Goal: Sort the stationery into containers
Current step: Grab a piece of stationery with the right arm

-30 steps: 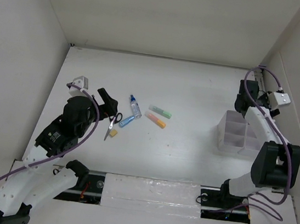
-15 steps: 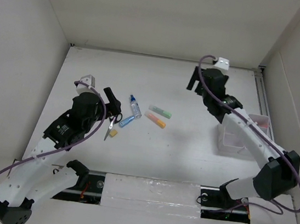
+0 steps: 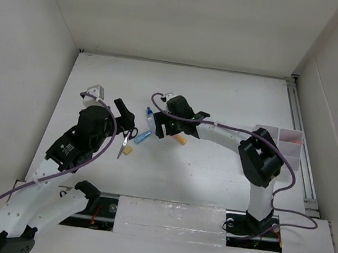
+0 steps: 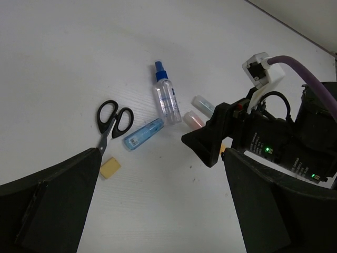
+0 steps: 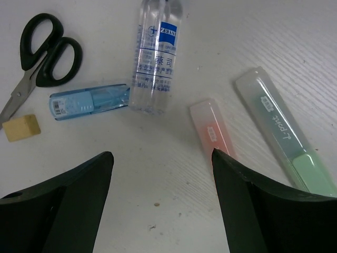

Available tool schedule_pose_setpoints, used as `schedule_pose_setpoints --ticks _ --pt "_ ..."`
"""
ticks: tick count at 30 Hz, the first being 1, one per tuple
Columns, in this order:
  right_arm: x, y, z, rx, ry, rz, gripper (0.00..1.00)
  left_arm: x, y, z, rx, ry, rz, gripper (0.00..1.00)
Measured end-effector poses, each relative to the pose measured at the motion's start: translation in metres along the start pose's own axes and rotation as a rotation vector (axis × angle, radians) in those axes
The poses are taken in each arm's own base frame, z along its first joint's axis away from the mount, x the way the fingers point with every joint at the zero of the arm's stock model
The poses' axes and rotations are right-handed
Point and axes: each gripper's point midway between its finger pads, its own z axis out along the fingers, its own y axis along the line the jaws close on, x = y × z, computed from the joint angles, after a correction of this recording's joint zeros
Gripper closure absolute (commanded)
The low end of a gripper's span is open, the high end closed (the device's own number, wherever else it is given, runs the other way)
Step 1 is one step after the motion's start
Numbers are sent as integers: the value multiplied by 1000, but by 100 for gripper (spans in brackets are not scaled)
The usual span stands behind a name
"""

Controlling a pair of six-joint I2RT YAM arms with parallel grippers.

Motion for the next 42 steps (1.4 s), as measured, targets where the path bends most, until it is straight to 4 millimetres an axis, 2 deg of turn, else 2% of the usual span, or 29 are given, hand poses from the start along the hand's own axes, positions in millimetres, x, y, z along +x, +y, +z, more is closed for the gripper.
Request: schedule_pose_setpoints --ticks 6,10,21,23,28,30,31,34,37,42 --pt "-6 2 2 -4 -7 -16 19 -2 0 -2 3 -7 -3 0" --pt "-7 -4 4 18 -10 -26 20 -1 0 -1 3 -4 -2 0" --pt "22 -24 17 83 74 -44 24 3 1 4 -12 11 7 0" --pt "28 -29 17 98 94 -36 34 5 2 7 -22 21 12 0" --pt "35 -39 18 132 106 -7 46 12 4 15 -48 51 27 0" --pt "35 -43 18 145 103 2 56 12 4 15 -47 50 27 0" --pt "35 -44 18 150 101 8 58 11 4 14 -45 47 25 0" --pt "35 -47 18 164 97 17 56 10 4 12 -40 39 22 0" --pt "34 -48 18 167 95 26 47 9 3 11 -37 36 20 0" --pt "30 -47 22 175 103 15 46 8 3 10 -35 33 19 0"
